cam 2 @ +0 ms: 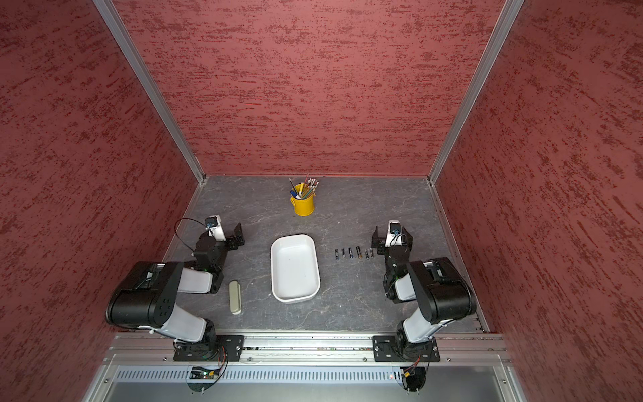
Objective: Take the batteries out of the storage box
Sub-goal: Reset both arms
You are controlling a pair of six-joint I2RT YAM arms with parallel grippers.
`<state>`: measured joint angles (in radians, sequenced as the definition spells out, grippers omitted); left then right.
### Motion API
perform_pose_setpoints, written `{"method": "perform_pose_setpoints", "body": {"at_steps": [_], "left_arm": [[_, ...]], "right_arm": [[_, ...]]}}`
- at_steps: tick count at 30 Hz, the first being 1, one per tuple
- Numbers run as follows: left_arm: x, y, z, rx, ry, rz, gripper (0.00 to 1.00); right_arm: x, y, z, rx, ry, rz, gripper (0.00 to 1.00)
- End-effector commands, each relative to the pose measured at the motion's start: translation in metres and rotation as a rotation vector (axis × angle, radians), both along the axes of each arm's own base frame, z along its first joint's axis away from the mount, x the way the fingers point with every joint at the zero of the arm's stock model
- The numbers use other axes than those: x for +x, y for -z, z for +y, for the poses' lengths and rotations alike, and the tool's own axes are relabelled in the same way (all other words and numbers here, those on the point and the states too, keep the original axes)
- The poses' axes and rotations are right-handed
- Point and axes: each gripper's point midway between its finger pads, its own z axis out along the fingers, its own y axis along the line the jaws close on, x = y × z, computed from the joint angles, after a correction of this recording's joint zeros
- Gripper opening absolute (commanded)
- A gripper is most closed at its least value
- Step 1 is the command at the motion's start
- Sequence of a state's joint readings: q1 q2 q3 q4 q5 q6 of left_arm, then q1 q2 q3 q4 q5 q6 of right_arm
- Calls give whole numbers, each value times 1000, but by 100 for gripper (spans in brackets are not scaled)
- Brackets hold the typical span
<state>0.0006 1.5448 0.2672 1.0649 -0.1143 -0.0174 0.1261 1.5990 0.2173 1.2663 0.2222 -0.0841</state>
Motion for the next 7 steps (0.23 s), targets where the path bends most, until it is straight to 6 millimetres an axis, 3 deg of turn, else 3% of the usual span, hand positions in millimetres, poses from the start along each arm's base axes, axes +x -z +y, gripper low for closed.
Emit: {"method": "perform_pose_setpoints", "body": {"at_steps": [1, 7], "left_arm": [[3, -16, 2, 13, -11, -57, 100], [19, -9, 0, 9, 10, 21, 100]], "right_arm": [[9, -6, 6, -9, -25, 5, 98], [6, -8, 4, -4, -16, -10, 99]]}}
